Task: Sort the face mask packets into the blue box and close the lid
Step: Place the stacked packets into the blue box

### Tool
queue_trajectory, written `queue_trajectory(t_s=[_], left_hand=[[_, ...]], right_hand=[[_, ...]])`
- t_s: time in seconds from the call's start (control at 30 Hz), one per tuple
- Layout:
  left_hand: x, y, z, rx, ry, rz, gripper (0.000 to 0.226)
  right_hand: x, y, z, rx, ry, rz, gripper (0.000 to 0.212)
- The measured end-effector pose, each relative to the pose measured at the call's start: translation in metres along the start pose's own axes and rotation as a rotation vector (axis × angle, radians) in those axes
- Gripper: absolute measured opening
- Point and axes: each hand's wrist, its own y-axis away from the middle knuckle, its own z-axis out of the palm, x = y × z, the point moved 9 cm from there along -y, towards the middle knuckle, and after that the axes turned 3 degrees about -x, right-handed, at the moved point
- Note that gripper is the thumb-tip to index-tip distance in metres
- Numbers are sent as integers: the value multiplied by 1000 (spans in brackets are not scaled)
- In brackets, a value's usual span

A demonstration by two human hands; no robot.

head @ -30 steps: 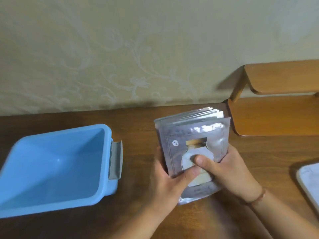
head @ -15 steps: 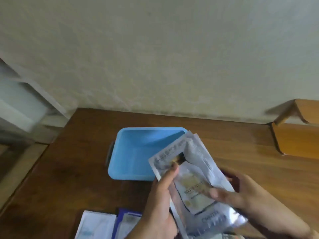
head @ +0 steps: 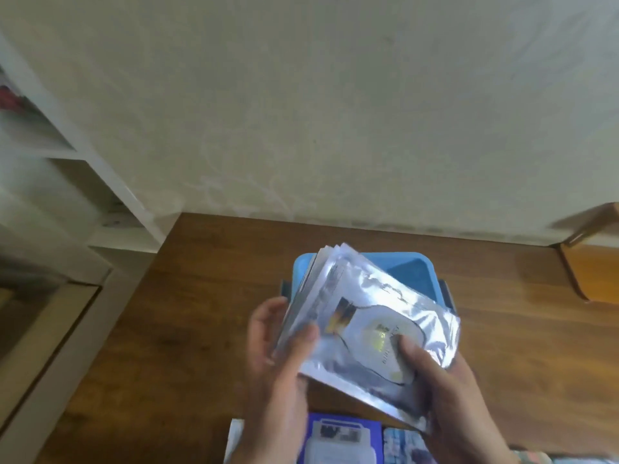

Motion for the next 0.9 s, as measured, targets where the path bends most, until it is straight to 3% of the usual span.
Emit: queue_trajectory(t_s=[0.07, 0.17, 0.27, 0.47, 0.7, 0.83, 0.9], left_hand=[[24, -12, -9, -176, -123, 16, 81], [29, -28, -3, -451, -395, -3, 89], [19, -38, 2, -559, -494, -11, 75], [10, -50, -6, -486, -483, 55, 37], [-2, -52, -14, -432, -349, 45, 24], [-8, -53, -17, -430, -347, 65, 37], [-12, -52, -17, -451, -352, 43, 32]], right_hand=[[0, -1, 0, -24, 109, 58, 51], [3, -4, -2, -30, 246, 134, 46], [5, -7, 5, -45, 262, 164, 42], [12, -12, 2, -44, 274, 237, 40], [21, -24, -9, 72, 330, 205, 40], [17, -31, -10, 97, 450, 145, 36], [16, -32, -10, 88, 472, 142, 37]])
